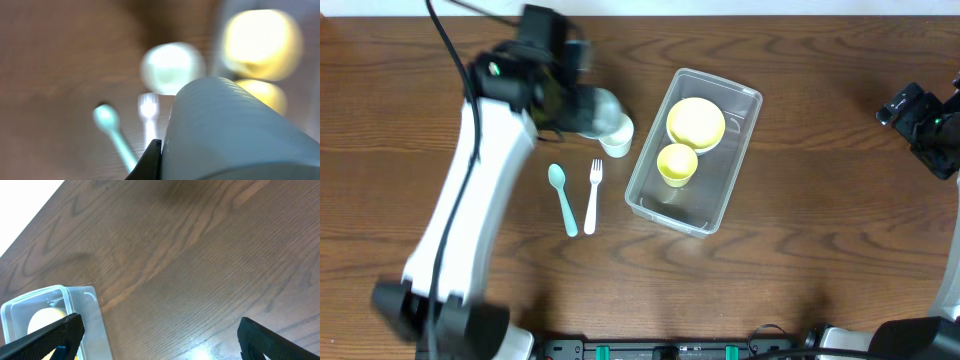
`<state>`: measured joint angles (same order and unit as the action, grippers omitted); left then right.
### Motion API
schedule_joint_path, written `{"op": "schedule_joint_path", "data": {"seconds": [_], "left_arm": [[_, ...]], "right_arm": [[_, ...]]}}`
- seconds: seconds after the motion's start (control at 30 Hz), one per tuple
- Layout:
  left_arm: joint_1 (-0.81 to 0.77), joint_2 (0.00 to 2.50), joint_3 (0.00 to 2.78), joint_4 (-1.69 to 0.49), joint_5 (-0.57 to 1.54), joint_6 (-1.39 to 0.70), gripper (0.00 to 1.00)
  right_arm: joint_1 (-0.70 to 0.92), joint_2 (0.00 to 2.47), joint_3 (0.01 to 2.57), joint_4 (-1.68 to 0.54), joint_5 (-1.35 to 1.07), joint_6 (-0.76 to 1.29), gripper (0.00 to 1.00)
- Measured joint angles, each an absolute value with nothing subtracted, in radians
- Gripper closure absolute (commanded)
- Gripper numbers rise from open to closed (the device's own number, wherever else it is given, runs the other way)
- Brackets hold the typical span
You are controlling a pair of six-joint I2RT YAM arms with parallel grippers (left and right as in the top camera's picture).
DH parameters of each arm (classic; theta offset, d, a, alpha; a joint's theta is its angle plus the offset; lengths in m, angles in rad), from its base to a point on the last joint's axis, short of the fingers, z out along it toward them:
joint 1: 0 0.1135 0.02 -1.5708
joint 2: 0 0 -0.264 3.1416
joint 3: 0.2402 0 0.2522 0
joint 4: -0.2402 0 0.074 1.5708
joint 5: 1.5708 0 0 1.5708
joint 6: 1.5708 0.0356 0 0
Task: Pack container
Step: 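Grasp the grey cup with the left gripper, then stack the grey cup into the yellow cup in the container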
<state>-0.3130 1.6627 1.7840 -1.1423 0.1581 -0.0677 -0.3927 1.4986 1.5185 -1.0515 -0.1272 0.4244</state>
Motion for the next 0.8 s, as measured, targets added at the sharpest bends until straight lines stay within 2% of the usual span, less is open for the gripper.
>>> {"op": "schedule_joint_path", "data": {"seconds": [0.1, 0.23, 0.57, 0.6, 0.67, 0.77, 0.8], "left_arm": [[-0.471, 1.608, 1.795, -1.130, 0.149, -0.051, 0.94], [-0.583, 1.668, 1.774, -1.081, 0.103, -0.045, 0.94], [-0.641, 1.932, 1.740, -1.000, 0.034, -0.044, 0.93], [-0.640, 1.948, 1.740, -0.995, 0.027, -0.044, 0.88], [-0.640, 1.979, 1.740, -0.989, 0.015, -0.038, 0.69], [-0.640, 2.012, 1.740, -0.994, 0.006, -0.043, 0.29], [-0.640, 2.017, 1.740, -1.003, 0.003, -0.047, 0.24]], "right_arm": [[-0.393, 1.499, 1.518, -1.052, -0.127, 0.425, 0.01], [-0.393, 1.499, 1.518, -1.052, -0.127, 0.425, 0.01], [-0.393, 1.499, 1.518, -1.052, -0.127, 0.425, 0.01], [-0.393, 1.499, 1.518, -1.052, -0.127, 0.425, 0.01], [-0.393, 1.499, 1.518, -1.052, -0.127, 0.425, 0.01], [-0.393, 1.499, 1.518, -1.052, -0.127, 0.424, 0.01], [-0.393, 1.499, 1.518, -1.052, -0.127, 0.425, 0.01]]}}
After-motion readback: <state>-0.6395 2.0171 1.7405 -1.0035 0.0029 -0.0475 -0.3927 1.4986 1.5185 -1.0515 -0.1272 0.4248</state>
